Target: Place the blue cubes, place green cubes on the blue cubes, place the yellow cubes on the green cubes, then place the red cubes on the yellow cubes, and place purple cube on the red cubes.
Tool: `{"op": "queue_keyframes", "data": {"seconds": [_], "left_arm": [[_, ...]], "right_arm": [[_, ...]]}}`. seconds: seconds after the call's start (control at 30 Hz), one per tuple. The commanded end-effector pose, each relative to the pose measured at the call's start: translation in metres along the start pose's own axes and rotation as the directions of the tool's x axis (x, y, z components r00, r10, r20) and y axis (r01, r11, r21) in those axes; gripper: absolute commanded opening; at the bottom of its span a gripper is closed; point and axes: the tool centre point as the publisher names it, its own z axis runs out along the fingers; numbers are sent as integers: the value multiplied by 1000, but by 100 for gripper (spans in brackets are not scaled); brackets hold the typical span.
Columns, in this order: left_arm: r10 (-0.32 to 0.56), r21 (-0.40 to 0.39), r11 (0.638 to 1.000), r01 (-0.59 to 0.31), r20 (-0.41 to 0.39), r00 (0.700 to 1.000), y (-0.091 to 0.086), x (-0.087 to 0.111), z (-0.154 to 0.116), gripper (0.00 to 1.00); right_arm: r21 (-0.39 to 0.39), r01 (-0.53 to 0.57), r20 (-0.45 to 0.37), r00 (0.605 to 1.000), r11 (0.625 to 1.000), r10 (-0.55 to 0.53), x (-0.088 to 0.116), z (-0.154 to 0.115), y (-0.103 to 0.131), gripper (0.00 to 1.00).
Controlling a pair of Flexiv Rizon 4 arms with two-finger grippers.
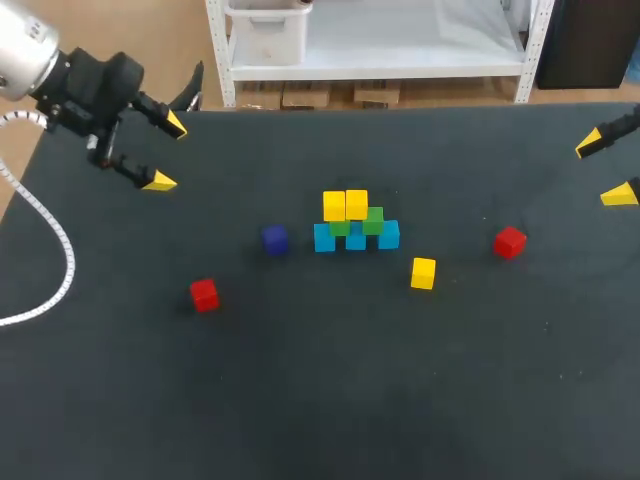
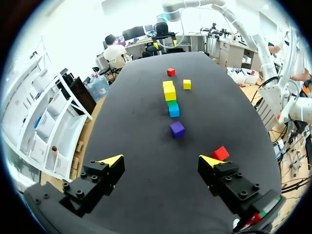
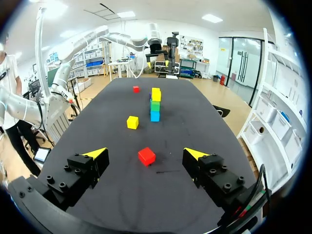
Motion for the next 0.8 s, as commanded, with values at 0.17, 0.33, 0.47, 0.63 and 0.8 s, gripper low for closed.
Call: {"op": "queue_keyframes", "data": {"seconds": [0.17,0.33,0.47,0.63,0.8], "left_arm": [[3,-2,1000,-3,2,1000,0,0,0,100],[3,-2,1000,-3,2,1000,0,0,0,100],[3,-2,1000,-3,2,1000,0,0,0,100],[3,-2,1000,-3,2,1000,0,0,0,100],[3,-2,1000,-3,2,1000,0,0,0,100]], "right_arm": [[-334,276,-21,954,901,-300,-34,54,9,100],[-357,323,-83,924,877,-374,-46,90,20,100],[-158,241,4,970,958,-243,-42,107,27,100],[33,123,59,990,992,-125,-34,135,39,100],[193,22,101,994,981,-42,-33,162,54,100]]}}
